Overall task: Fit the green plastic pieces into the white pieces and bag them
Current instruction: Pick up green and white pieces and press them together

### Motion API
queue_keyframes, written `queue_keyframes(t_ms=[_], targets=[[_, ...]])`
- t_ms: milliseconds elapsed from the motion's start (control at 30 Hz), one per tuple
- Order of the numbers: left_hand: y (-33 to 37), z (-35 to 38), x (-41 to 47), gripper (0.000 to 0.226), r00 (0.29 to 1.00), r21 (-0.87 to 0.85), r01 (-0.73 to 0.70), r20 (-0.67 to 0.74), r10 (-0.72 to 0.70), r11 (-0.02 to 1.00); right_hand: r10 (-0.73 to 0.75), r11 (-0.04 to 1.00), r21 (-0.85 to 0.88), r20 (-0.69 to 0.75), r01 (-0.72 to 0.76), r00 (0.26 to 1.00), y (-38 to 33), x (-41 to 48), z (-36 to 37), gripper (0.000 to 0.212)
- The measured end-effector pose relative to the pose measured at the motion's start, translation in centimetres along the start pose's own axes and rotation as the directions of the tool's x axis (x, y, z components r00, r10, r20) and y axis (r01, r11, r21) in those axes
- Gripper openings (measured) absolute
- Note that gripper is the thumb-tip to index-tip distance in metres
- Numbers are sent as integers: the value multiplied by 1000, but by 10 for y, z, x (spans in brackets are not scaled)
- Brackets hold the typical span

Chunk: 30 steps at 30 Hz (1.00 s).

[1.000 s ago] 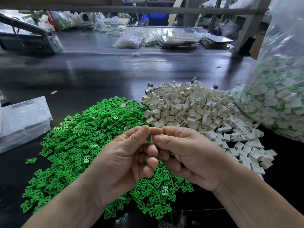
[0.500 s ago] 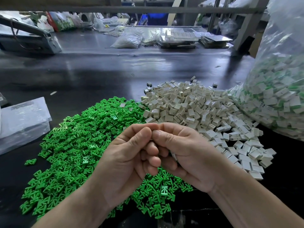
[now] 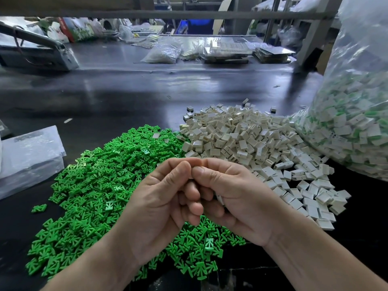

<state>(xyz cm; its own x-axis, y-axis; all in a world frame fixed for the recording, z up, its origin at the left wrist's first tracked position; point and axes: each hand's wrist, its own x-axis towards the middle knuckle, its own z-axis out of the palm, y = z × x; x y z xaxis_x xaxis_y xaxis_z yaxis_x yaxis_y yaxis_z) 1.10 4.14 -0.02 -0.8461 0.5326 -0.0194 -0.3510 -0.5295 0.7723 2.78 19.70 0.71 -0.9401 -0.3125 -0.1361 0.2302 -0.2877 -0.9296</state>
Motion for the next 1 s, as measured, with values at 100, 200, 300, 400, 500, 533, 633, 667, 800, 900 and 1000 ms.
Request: queue_keyframes(t_ms=[100,200,300,400,500,533,633,667,800,900,1000], targets=[[5,-6,1,24,997,-3,-1,79,1,1000,-13,999,47,11,12,1000,0,1,1,26],[11,-11,4,23,999,141,-23,-42,29,990,4,992,124,12,-6,1000,1,1,2,17],[14,-24,7,13,933,611,-89,-224,280,786,39,974,222,40,-47,998,0,1,1,11],[12,-37,10,26,847,998,-40,10,532,45,22,916,397,111,-65,994,0,2,-3,9],[5,-42,18,47,891,924,-23,191,411,-381,-14,838,542,148,-69,989,-3,3,-6,19],[2,-42,21,47,910,893,-3,189,369,-450,-21,829,556,136,-59,990,-4,4,-8,17],[1,-43,23,36,913,833,-15,236,332,-553,12,841,539,70,-48,998,-8,5,-12,12],[2,-43,23,31,904,834,-33,261,340,-551,40,848,527,40,-55,998,-8,5,-13,13],[4,-42,23,12,883,848,-87,309,353,-523,139,869,489,-84,-81,987,-8,6,-15,15],[0,-40,25,22,887,870,-59,270,375,-489,180,873,478,-132,-96,975,-8,6,-15,18],[-2,-39,27,32,908,864,-45,244,341,-501,208,875,471,-157,-112,965,-7,7,-14,19]])
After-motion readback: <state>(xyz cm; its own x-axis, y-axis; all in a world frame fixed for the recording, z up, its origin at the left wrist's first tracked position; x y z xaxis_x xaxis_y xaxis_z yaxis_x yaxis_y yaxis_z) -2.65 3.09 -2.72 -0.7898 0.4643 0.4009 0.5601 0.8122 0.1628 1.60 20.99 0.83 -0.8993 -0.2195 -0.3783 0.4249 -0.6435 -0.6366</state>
